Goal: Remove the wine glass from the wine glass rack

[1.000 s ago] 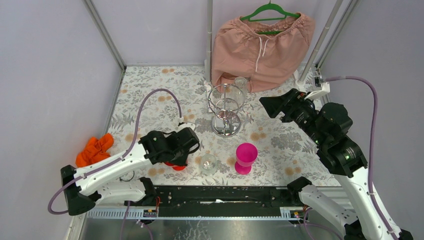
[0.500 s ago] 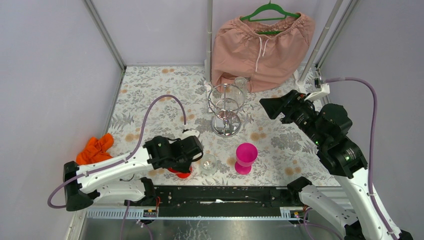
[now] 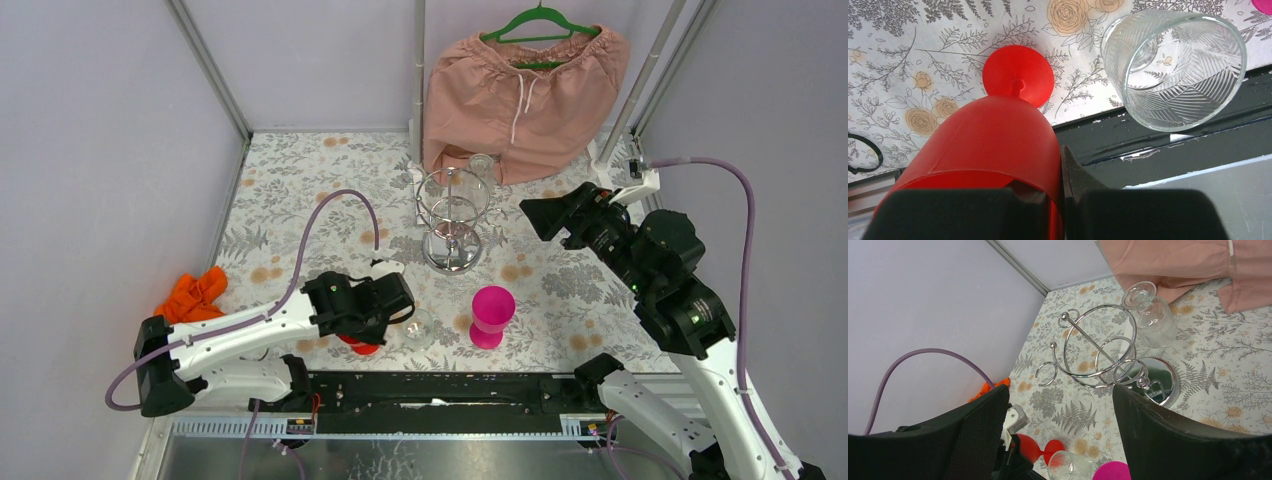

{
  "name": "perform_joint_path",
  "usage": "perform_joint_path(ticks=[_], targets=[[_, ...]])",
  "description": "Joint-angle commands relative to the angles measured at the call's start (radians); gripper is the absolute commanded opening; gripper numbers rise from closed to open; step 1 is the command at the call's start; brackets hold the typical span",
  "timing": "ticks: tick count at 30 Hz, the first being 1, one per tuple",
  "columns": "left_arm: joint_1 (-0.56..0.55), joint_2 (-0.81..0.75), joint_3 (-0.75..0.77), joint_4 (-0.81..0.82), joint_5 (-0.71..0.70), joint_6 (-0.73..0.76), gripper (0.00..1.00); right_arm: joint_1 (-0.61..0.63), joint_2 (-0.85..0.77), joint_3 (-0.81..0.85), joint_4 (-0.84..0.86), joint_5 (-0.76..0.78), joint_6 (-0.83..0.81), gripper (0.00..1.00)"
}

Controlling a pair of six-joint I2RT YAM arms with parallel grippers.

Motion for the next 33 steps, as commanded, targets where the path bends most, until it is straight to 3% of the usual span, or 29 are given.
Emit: perform_joint_path(ticks=[1,9,12,18,24,28,33], targets=[[-0.007,0.004,-0.015,0.03,-0.062,-0.006,0.0,-0.003,-0.009,-0.008,0.015,0.025,-0.015,0.83],[-0.007,0.038,-0.012,0.035,-0.087,-0.004,0.0,-0.002,-0.006,-0.012,0.021,0.021,-0.012,0.84],[-0.007,0.045,-0.014,0.036,-0.085,-0.009,0.12,-0.003,-0.008,-0.014,0.02,0.021,-0.014,0.84],[-0.007,0.029,-0.015,0.033,-0.077,-0.021,0.2,-0.002,-0.009,-0.017,0.021,0.022,-0.014,0.84],[-0.007,0.011,0.004,-0.008,-0.09,-0.042,0.4,-0.002,-0.006,-0.024,0.028,0.018,-0.011,0.84],[-0.007,-0.001,0.032,-0.045,-0.107,-0.054,0.47,-0.003,-0.005,-0.028,0.033,0.01,-0.008,0.84],[-0.007,-0.013,0.103,-0.118,-0.154,-0.072,0.48,-0.002,-0.003,-0.024,0.037,0.003,-0.005,0.84]])
